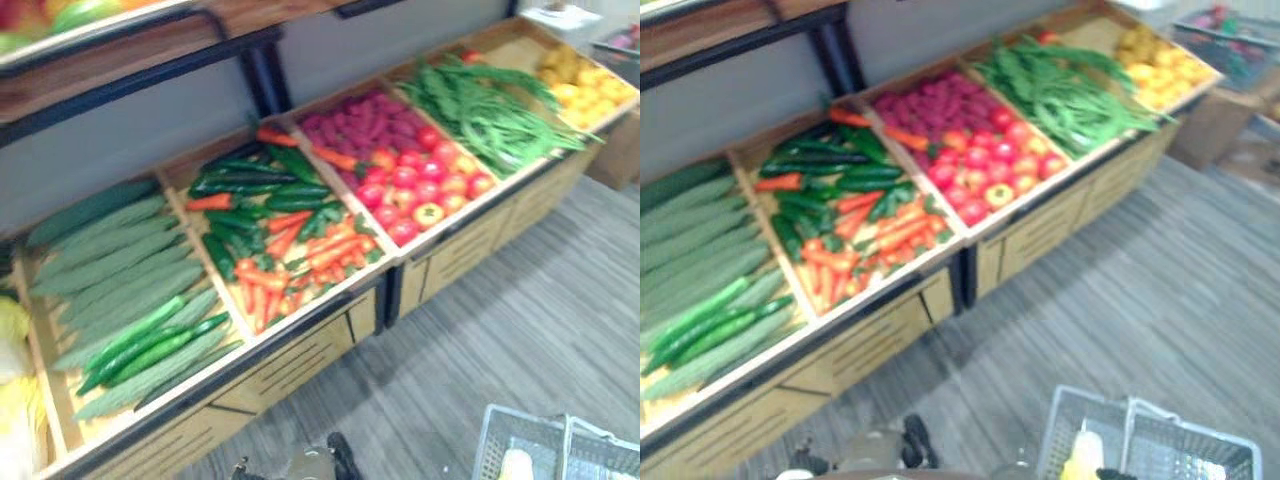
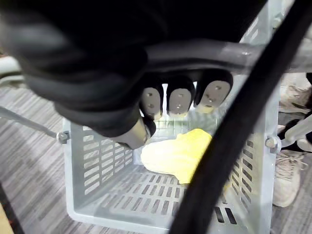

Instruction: Pick vegetable in the basket

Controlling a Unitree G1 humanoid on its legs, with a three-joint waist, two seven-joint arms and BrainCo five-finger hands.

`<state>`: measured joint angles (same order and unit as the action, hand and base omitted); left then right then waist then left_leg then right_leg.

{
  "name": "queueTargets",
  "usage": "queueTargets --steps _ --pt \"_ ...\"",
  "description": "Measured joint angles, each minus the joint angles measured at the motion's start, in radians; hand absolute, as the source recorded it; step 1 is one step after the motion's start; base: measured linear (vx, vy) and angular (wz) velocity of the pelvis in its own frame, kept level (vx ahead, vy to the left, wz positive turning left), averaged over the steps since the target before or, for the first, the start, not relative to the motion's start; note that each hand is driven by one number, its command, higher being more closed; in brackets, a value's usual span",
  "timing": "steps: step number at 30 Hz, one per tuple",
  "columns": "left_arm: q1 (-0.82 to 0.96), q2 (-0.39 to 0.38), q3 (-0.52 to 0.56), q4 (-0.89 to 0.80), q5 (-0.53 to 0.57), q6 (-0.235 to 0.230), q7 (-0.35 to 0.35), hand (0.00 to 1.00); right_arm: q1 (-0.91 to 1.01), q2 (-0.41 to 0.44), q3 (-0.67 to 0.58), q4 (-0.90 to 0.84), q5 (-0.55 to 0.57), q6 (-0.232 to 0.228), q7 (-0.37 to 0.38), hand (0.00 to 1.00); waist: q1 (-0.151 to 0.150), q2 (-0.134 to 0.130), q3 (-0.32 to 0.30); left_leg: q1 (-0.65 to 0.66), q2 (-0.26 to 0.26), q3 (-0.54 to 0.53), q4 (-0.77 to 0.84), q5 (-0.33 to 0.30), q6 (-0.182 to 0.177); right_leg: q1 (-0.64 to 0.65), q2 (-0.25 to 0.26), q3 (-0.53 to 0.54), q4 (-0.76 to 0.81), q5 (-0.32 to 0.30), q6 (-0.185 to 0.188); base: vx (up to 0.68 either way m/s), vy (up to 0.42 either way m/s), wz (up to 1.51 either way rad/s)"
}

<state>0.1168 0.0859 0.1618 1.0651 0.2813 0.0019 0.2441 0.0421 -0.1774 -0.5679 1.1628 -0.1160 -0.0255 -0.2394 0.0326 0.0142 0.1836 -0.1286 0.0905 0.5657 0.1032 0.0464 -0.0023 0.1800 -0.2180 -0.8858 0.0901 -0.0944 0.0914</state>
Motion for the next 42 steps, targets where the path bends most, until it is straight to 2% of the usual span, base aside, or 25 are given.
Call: queueTargets --steps 1,2,4,6,7,8,9,10,11,12,14,17,19,21,22,23,24,25,26,27,30,32,36,39,42 --pt "0.0 0.0 -0.001 0.0 0.0 0.0 -0.005 0.0 -0.01 0.003 -0.002 -0.003 0.001 0.0 0.001 1.0 0.003 -0.005 0.003 -0.002 -0.009 -0.001 -0.018 0.001 0.004 0.002 0.002 -0.006 -0.007 0.0 0.0 0.09 0.1 0.9" --pt "0.003 0.005 -0.002 0.011 0.001 0.003 -0.015 0.0 -0.029 0.015 0.001 -0.01 -0.001 0.0 0.001 1.0 0.008 -0.013 0.007 -0.007 -0.023 -0.006 -0.032 0.001 0.031 0.01 0.005 -0.014 -0.015 0.004 0.007 0.06 0.057 0.77" --pt "0.009 0.016 -0.001 0.012 0.005 0.009 -0.021 0.0 -0.046 0.039 0.026 -0.016 -0.002 -0.002 0.004 1.0 0.019 -0.026 0.012 0.008 -0.048 -0.037 -0.035 -0.002 0.039 0.046 -0.008 -0.015 -0.001 0.01 0.017 0.07 0.022 0.73" --pt "0.013 0.013 -0.002 0.02 0.006 0.009 -0.025 0.0 -0.05 0.048 0.029 -0.017 -0.002 -0.004 0.009 1.0 0.028 -0.027 0.01 0.041 -0.06 -0.043 -0.063 -0.022 0.047 0.051 -0.045 -0.014 0.105 -0.007 0.043 0.04 0.037 0.43" --pt "0.016 0.009 -0.007 0.027 0.007 0.008 -0.027 0.0 -0.049 0.047 0.029 -0.016 -0.002 -0.004 0.01 1.0 0.026 -0.013 0.003 0.054 -0.059 -0.051 -0.076 -0.054 0.055 0.047 -0.059 -0.013 0.166 -0.017 0.059 0.02 0.086 0.53" --pt "0.015 0.01 -0.008 0.039 0.008 0.009 -0.031 0.0 -0.05 0.051 0.028 -0.017 0.001 -0.005 0.01 1.0 0.022 -0.015 0.0 0.079 -0.074 -0.061 -0.1 -0.067 0.063 0.019 -0.123 0.008 0.321 -0.033 0.08 0.03 0.072 0.39" --pt "0.021 0.011 -0.008 0.039 0.008 0.009 -0.033 0.0 -0.052 0.052 0.029 -0.02 0.004 -0.009 0.01 1.0 0.027 -0.015 0.0 0.09 -0.081 -0.061 -0.109 -0.067 0.063 -0.01 -0.165 0.039 0.415 -0.03 0.075 0.07 0.126 0.27" --pt "0.03 0.016 -0.008 0.037 0.008 0.009 -0.034 0.0 -0.063 0.052 0.031 -0.04 0.008 -0.019 0.005 1.0 0.028 -0.025 0.0 0.106 -0.096 -0.069 -0.122 -0.069 0.065 -0.092 -0.236 0.133 0.595 0.003 0.038 0.1 0.086 0.13" --pt "0.029 0.023 -0.007 0.037 0.008 0.011 -0.034 0.0 -0.069 0.047 0.044 -0.055 0.007 -0.027 0.01 1.0 0.022 -0.03 0.003 0.111 -0.1 -0.089 -0.121 -0.072 0.068 -0.149 -0.249 0.222 0.687 0.004 0.044 0.14 0.068 0.43" --pt "0.027 0.031 -0.007 0.027 0.008 0.011 -0.034 0.0 -0.07 0.043 0.071 -0.056 -0.001 -0.04 0.012 1.0 0.017 -0.037 0.004 0.117 -0.096 -0.125 -0.118 -0.078 0.075 -0.2 -0.233 0.302 0.747 -0.022 0.055 0.15 -0.011 0.8" --pt "0.03 0.046 -0.001 0.007 0.008 0.011 -0.032 0.0 -0.077 0.05 0.076 -0.054 0.001 -0.043 0.017 1.0 0.011 -0.057 0.005 0.128 -0.089 -0.17 -0.115 -0.074 0.068 -0.233 -0.217 0.331 0.745 -0.094 0.056 0.16 -0.033 0.79" --pt "0.025 0.038 0.004 0.0 0.008 0.01 -0.03 0.0 -0.085 0.064 0.075 -0.047 0.011 -0.039 0.018 1.0 0.012 -0.065 0.002 0.131 -0.049 -0.241 -0.09 -0.079 0.028 -0.259 -0.188 0.362 0.563 -0.114 0.044 0.15 -0.114 0.64" --pt "0.016 0.037 0.003 -0.003 0.008 0.01 -0.02 0.0 -0.087 0.079 0.062 -0.046 0.018 -0.039 0.018 1.0 0.015 -0.066 0.002 0.122 -0.024 -0.28 -0.092 -0.076 0.007 -0.279 -0.143 0.468 0.368 -0.1 0.064 0.17 -0.281 0.58" --pt "-0.008 0.045 0.001 -0.003 0.008 0.008 -0.015 0.0 -0.089 0.086 0.018 -0.034 0.043 -0.038 0.018 1.0 0.016 -0.077 0.0 0.101 -0.01 -0.338 -0.099 -0.06 -0.034 -0.288 -0.109 0.626 0.136 -0.047 0.092 0.12 -0.362 0.65" --pt "-0.012 0.048 0.0 -0.003 0.008 0.008 -0.013 0.0 -0.089 0.089 0.002 -0.023 0.053 -0.037 0.018 1.0 0.015 -0.091 -0.004 0.095 -0.014 -0.352 -0.099 -0.056 -0.048 -0.287 -0.107 0.654 0.091 -0.021 0.091 0.1 -0.403 0.76" --pt "-0.021 0.074 -0.001 -0.005 0.009 0.004 -0.008 0.0 -0.088 0.104 -0.038 -0.011 0.06 -0.034 0.017 1.0 0.011 -0.128 -0.005 0.094 -0.033 -0.37 -0.111 -0.044 -0.074 -0.276 -0.123 0.689 0.051 0.045 0.106 0.08 -0.431 0.79" --pt "-0.031 0.064 -0.005 0.01 0.011 0.003 -0.012 0.0 -0.09 0.09 -0.072 -0.008 0.072 -0.029 0.016 1.0 0.006 -0.105 0.002 0.12 -0.009 -0.389 -0.147 -0.025 -0.096 -0.268 -0.1 0.66 0.075 0.058 0.12 0.11 -0.396 0.73" --pt "-0.028 0.055 -0.007 0.008 0.013 -0.001 -0.012 0.0 -0.09 0.083 -0.09 -0.008 0.078 -0.025 0.013 1.0 0.003 -0.086 -0.008 0.132 0.01 -0.373 -0.163 -0.019 -0.104 -0.262 -0.082 0.645 0.071 0.046 0.109 0.18 -0.32 0.46" --pt "-0.016 0.034 -0.007 0.009 0.017 -0.001 -0.01 0.0 -0.089 0.06 -0.106 -0.007 0.079 -0.01 0.006 1.0 -0.001 -0.04 -0.015 0.15 0.057 -0.358 -0.188 0.008 -0.127 -0.249 -0.043 0.621 0.071 0.038 0.093 0.2 -0.248 0.19" --pt "-0.012 0.028 -0.004 0.009 0.017 0.0 -0.008 0.0 -0.089 0.051 -0.115 -0.006 0.079 0.001 0.008 1.0 -0.001 -0.02 -0.017 0.154 0.093 -0.358 -0.196 0.022 -0.147 -0.238 -0.005 0.607 0.065 0.034 0.08 0.18 -0.24 0.09" --pt "-0.012 0.04 0.006 0.008 0.019 -0.001 -0.008 0.0 -0.081 0.047 -0.144 0.018 0.079 0.011 0.005 1.0 -0.004 -0.011 -0.027 0.16 0.137 -0.351 -0.197 0.029 -0.159 -0.211 0.046 0.589 0.039 0.028 0.063 0.13 -0.171 0.04" --pt "-0.011 0.038 0.034 0.01 0.019 -0.001 -0.009 0.0 -0.076 0.041 -0.153 0.027 0.078 0.012 0.003 1.0 -0.003 -0.019 -0.03 0.164 0.136 -0.33 -0.197 0.028 -0.159 -0.209 0.052 0.593 0.027 0.028 0.063 0.09 -0.057 -0.09" --pt "-0.016 0.037 0.222 0.033 0.003 0.01 -0.005 0.0 -0.057 0.054 -0.193 0.033 0.078 0.014 0.002 1.0 -0.007 -0.027 -0.046 0.168 0.12 -0.317 -0.197 0.028 -0.16 -0.187 0.042 0.593 -0.012 0.036 0.066 0.06 0.022 0.01" --pt "-0.017 0.037 0.383 0.034 -0.046 0.034 0.055 0.0 -0.043 0.059 -0.213 0.033 0.077 0.014 0.0 1.0 -0.008 -0.016 -0.061 0.173 0.116 -0.296 -0.197 0.028 -0.16 -0.171 0.043 0.597 -0.045 0.052 0.065 0.02 0.017 -0.05" --pt "-0.018 0.038 0.478 0.025 -0.084 0.045 0.137 0.0 -0.033 0.057 -0.212 0.032 0.075 0.012 -0.009 1.0 -0.008 0.0 -0.075 0.187 0.116 -0.275 -0.198 0.026 -0.158 -0.159 0.045 0.607 -0.058 0.06 0.065 -0.02 0.006 -0.1"
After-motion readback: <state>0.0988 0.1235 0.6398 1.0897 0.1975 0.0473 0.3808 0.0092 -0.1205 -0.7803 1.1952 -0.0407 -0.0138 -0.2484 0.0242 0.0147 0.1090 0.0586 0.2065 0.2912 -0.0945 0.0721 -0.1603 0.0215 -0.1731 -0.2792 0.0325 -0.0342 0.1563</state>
